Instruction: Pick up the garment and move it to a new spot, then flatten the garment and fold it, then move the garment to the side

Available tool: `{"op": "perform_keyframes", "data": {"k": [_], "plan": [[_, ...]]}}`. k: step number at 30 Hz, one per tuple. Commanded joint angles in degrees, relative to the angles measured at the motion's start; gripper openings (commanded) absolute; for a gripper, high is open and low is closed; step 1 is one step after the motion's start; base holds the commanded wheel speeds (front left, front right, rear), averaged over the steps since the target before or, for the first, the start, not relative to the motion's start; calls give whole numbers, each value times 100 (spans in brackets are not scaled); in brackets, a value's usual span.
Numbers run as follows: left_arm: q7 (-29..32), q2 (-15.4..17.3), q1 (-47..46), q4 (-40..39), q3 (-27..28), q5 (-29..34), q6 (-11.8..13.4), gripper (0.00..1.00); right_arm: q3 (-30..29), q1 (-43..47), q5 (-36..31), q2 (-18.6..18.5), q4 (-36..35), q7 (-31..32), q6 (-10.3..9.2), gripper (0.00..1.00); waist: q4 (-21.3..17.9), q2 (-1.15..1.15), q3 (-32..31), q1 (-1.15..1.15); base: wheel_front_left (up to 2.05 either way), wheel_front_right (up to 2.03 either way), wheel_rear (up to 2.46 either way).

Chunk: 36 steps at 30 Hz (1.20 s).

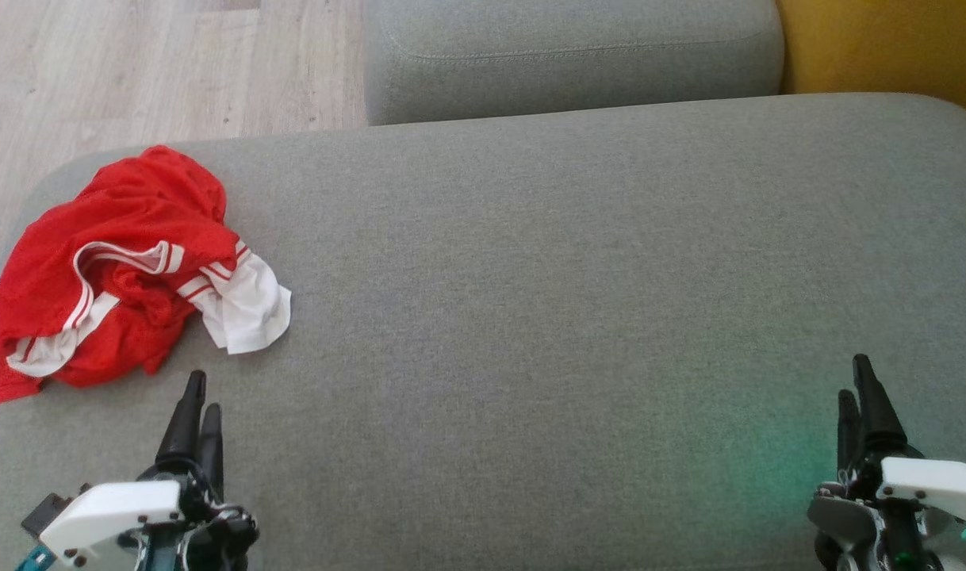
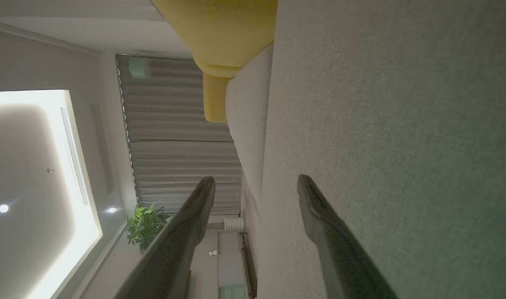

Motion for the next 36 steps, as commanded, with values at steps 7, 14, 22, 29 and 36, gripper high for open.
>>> {"op": "perform_keyframes", "data": {"k": [7,14,22,29,36], "plan": [[-176,58,-157,-306,-53,501,55,100,129,-138,-729,-52,-340,-176,9,100,6,0,-7,0,0,0,0],[-293,61,-116,-379,-114,1059,149,100,249,-106,-1537,-56,-524,-295,12,100,14,0,-14,0,0,0,0],[-427,70,-73,-427,-151,1827,281,100,447,-84,-2466,-92,-675,-431,15,100,27,0,-26,0,0,0,0],[-545,101,-24,-447,-177,2485,381,100,582,-65,-3125,-106,-758,-549,17,100,35,0,-37,0,0,0,0],[-661,100,24,-523,-195,3021,441,100,700,-35,-3697,-112,-825,-667,20,100,33,0,-40,0,0,0,0]]}}
